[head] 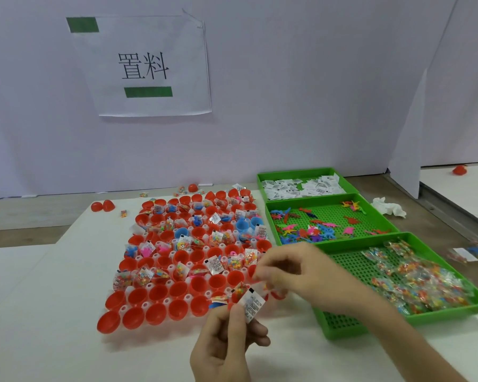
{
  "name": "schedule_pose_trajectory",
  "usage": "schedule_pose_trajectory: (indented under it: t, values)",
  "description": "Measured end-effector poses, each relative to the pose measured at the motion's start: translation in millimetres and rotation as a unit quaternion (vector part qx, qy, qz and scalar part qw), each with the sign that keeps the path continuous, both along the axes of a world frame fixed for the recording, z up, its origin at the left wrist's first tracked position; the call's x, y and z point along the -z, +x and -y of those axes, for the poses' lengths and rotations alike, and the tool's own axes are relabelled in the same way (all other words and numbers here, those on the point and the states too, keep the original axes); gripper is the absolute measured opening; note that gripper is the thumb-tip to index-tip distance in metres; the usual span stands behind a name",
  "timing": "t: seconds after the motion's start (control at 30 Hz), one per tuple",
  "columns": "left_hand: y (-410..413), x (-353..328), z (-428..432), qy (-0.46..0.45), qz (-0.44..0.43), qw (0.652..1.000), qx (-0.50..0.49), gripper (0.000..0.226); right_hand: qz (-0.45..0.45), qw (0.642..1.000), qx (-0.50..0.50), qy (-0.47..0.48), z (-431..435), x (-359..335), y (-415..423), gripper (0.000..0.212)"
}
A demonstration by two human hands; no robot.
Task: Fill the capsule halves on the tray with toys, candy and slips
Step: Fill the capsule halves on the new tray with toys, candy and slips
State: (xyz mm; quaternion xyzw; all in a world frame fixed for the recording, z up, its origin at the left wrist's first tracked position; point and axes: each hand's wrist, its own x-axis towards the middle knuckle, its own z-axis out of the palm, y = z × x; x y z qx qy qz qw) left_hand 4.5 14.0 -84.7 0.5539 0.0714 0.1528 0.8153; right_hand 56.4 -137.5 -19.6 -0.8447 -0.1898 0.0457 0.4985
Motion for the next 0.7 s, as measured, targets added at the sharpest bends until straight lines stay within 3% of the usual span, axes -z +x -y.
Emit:
schedule_pose_trajectory:
  t: [0.1,0.23,0.37,0.5,0.7]
  values:
    - [1,1,-1,0.008,-0.009,1.000,-0.008,0.029,0.136,0.961,0.170,-0.169,37,-9,8,0.013]
    - [0,2,-3,0.019,-0.012,1.000,-0.004,0.028,0.047,0.905,0.334,-0.261,106,-10,12,0.018]
    - [-2,-2,-2,0.020,0.003,1.000,-0.011,0.019,-0.116,0.886,0.355,-0.274,133,2,16,0.021]
    - [-3,-1,-2,0.014,0.002,1.000,-0.012,0.020,-0.102,0.884,0.371,-0.265,129,7,23,0.018]
    - [-3,-2,-2,0.010,0.005,1.000,-0.014,0.019,-0.071,0.912,0.325,-0.239,114,2,19,0.017]
